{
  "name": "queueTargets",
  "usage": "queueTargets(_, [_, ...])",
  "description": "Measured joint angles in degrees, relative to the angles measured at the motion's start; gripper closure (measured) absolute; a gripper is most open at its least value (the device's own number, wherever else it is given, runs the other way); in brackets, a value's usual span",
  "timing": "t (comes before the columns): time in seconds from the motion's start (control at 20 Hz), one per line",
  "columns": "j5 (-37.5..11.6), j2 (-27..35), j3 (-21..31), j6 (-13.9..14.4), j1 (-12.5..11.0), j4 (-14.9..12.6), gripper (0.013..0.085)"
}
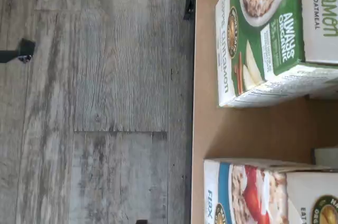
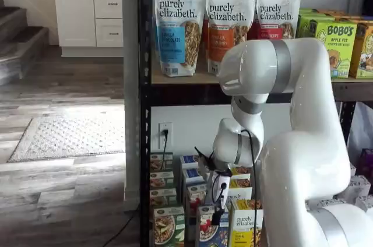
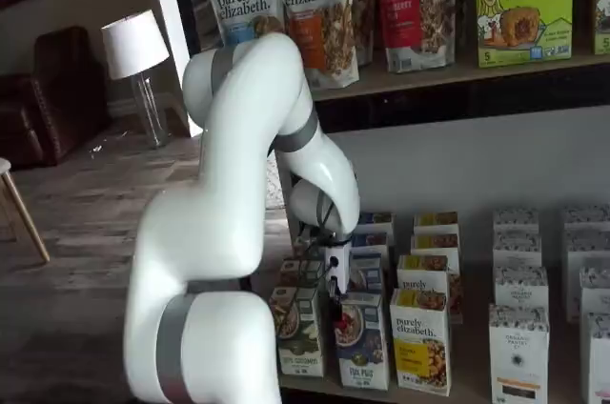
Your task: Pick up the blue and white box that is on the bottom shelf, the second box from the left
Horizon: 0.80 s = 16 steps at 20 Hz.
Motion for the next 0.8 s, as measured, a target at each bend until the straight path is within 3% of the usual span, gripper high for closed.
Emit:
queueTargets(0.15, [-1.30, 0.68, -1.14, 1.94, -0.33, -2.51, 0.0130])
queueTargets(0.4, [-2.69, 1.77, -3.12, 0.62, -1.22, -1.92, 0.0130])
queueTargets(0.8, [-1.28, 3.79, -6.43, 1.32, -2.95, -4.48, 0.0130])
